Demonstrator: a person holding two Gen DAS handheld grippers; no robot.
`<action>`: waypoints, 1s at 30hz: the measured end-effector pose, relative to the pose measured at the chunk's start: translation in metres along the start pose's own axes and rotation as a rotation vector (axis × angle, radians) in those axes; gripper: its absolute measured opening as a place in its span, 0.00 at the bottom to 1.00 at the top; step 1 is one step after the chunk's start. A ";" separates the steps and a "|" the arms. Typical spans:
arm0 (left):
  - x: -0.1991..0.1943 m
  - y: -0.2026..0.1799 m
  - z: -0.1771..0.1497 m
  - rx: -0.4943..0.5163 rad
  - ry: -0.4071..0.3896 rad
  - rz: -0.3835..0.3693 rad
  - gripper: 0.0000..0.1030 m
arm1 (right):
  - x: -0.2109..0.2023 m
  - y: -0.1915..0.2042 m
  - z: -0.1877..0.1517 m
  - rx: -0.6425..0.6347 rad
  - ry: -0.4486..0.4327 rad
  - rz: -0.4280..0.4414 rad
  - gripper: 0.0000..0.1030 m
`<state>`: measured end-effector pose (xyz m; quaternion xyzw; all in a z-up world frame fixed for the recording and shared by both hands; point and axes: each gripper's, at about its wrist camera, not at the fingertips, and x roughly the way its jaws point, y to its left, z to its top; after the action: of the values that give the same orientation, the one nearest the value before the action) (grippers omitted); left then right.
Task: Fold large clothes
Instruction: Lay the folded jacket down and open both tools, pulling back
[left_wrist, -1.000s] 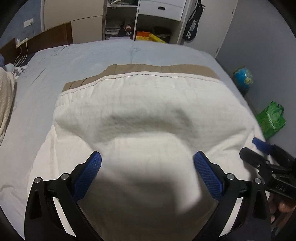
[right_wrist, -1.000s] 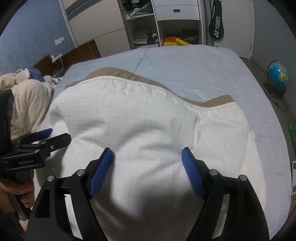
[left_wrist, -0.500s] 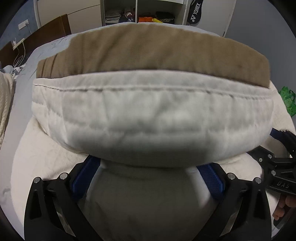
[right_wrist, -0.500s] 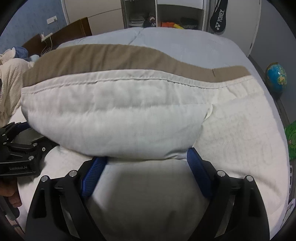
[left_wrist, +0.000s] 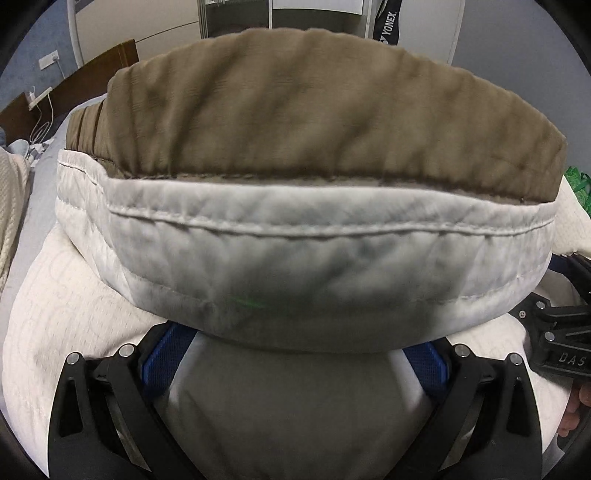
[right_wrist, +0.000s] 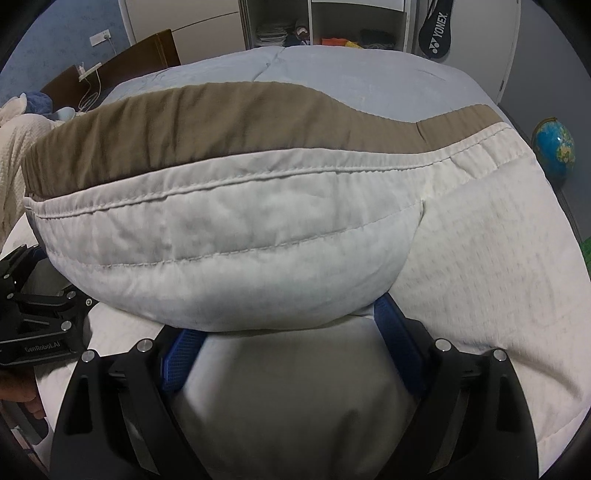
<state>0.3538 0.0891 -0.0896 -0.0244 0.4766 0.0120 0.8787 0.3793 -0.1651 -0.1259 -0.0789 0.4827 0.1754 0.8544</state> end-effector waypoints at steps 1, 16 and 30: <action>-0.001 -0.001 0.000 0.000 0.000 -0.003 0.95 | -0.001 0.000 0.001 0.000 0.003 0.000 0.83; -0.086 0.008 0.018 0.079 -0.171 -0.149 0.89 | -0.075 -0.007 0.046 0.038 -0.232 0.089 0.83; -0.033 0.055 0.038 -0.152 0.063 -0.198 0.93 | -0.008 -0.035 0.098 0.105 -0.051 0.063 0.85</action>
<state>0.3656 0.1457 -0.0429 -0.1384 0.4970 -0.0396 0.8557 0.4666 -0.1700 -0.0694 -0.0141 0.4718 0.1784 0.8633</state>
